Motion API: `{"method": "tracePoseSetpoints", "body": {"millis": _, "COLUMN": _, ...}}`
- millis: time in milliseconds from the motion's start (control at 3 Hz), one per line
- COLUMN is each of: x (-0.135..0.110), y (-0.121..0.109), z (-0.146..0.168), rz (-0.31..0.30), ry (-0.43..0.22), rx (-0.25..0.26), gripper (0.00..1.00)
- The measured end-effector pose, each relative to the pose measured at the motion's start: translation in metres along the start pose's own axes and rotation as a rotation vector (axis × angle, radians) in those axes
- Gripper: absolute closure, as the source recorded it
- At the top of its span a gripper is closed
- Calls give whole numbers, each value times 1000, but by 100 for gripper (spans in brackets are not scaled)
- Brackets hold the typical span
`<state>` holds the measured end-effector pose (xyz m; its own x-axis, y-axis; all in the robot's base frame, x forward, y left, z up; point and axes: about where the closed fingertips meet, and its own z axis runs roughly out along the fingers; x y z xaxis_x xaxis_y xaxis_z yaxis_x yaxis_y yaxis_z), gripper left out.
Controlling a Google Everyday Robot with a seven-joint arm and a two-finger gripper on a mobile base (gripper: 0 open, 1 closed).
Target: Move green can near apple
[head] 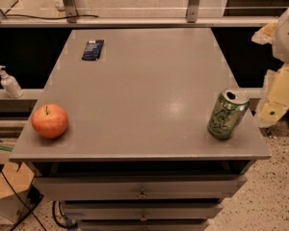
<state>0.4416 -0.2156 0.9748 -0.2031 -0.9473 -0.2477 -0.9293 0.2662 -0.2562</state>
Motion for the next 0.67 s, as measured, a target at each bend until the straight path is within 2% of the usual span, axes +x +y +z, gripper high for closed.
{"method": "tracePoseSetpoints", "body": {"millis": 333, "x": 2, "y": -4, "z": 16, "rz": 7, "ry": -44, "rx": -14, "gripper": 0}}
{"method": "tracePoseSetpoints", "body": {"millis": 667, "x": 5, "y": -6, "z": 40, "rz": 16, "ry": -71, "rx": -55, "gripper": 0}}
